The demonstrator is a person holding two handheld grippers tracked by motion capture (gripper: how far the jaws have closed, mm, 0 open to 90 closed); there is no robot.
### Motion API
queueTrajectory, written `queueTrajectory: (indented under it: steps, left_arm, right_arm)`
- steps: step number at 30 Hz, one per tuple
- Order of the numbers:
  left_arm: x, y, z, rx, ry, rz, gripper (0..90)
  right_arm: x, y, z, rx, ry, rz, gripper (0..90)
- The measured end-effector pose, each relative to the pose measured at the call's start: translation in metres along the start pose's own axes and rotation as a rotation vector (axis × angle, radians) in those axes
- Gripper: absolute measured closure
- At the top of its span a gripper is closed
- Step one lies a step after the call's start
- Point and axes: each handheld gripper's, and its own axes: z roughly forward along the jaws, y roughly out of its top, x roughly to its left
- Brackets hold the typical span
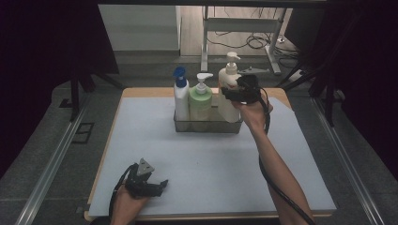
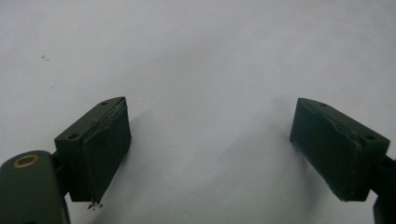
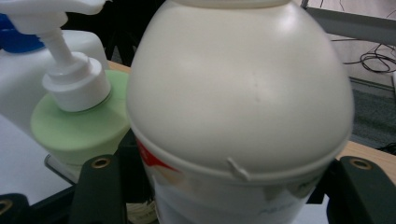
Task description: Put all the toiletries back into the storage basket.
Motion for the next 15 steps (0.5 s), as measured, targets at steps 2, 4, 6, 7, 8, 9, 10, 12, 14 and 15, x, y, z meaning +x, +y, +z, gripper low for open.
queueTrajectory:
  steps: [2,4,6,7,8,9,10,12,14,15]
  left_arm:
    - [0.0,0.0,0.0,0.001,0.0,0.001,12.4]
    - [0.0,0.0,0.0,-0.001,0.0,-0.002,12.4]
    - [0.0,0.0,0.0,-0.003,0.0,-0.005,12.4]
    - [0.0,0.0,0.0,-0.002,0.0,-0.004,12.4]
    - [0.0,0.0,0.0,-0.002,0.0,-0.004,12.4]
    - [0.0,0.0,0.0,-0.003,-0.001,-0.005,12.4]
    - [0.0,0.0,0.0,-0.003,-0.001,-0.005,12.4]
    - [0.0,0.0,0.0,-0.002,-0.001,-0.001,12.4]
    - [0.0,0.0,0.0,-0.002,-0.001,-0.002,12.4]
    - [0.0,0.0,0.0,0.0,-0.001,0.001,12.4]
  right_arm:
    - [-0.001,0.0,0.003,-0.001,-0.003,0.004,37.1]
    - [-0.002,-0.001,0.007,-0.001,-0.006,0.006,37.1]
    - [-0.003,-0.001,0.009,-0.002,-0.008,0.009,37.1]
    - [-0.003,-0.002,0.011,-0.003,-0.009,0.007,37.1]
    - [-0.003,-0.002,0.012,-0.002,-0.009,0.006,37.1]
    - [-0.004,-0.003,0.014,-0.002,-0.01,0.005,37.1]
    - [-0.004,-0.004,0.015,-0.003,-0.013,0.005,37.1]
    - [-0.004,-0.004,0.017,-0.002,-0.015,0.004,37.1]
    - [-0.004,-0.006,0.019,-0.013,-0.02,0.002,37.1]
    - [-0.004,-0.006,0.02,-0.014,-0.022,-0.001,37.0]
